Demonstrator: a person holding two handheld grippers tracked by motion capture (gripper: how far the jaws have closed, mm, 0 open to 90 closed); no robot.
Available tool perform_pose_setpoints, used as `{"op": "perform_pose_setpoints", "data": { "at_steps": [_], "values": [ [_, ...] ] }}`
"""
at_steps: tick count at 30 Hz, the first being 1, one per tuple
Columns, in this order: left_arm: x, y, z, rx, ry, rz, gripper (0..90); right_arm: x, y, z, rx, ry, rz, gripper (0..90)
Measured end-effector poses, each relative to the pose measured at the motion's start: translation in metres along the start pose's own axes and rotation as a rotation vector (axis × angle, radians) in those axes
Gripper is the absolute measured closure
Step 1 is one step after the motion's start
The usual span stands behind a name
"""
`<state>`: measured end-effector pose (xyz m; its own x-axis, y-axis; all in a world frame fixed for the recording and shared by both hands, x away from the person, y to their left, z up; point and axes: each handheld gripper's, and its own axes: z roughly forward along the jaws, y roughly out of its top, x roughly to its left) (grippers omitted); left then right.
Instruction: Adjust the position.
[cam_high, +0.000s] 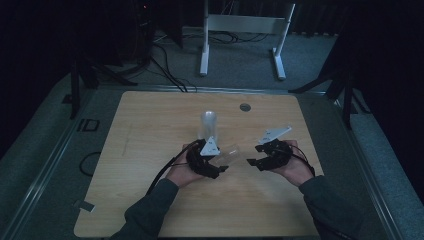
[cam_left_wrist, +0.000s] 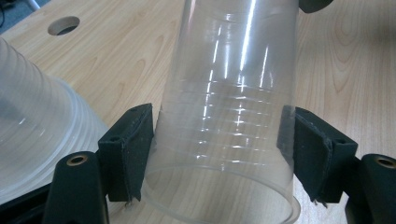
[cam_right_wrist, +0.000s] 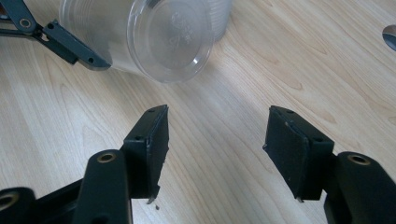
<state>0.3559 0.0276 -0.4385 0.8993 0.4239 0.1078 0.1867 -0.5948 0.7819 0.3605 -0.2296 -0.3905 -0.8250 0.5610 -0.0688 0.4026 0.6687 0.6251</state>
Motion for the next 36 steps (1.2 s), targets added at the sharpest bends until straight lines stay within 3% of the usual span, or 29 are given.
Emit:
{"op": "perform_pose_setpoints", "data": {
  "at_steps": [26,36],
  "values": [
    [-0.002,0.0,0.003,0.045,-0.014,0.048,27.9,0.003,0.018,0.002,0.142,0.019,-0.173,40.3],
    [-0.005,0.001,0.006,0.083,-0.024,0.087,28.3,0.008,0.025,0.003,0.192,0.024,-0.236,39.5]
  ]
}}
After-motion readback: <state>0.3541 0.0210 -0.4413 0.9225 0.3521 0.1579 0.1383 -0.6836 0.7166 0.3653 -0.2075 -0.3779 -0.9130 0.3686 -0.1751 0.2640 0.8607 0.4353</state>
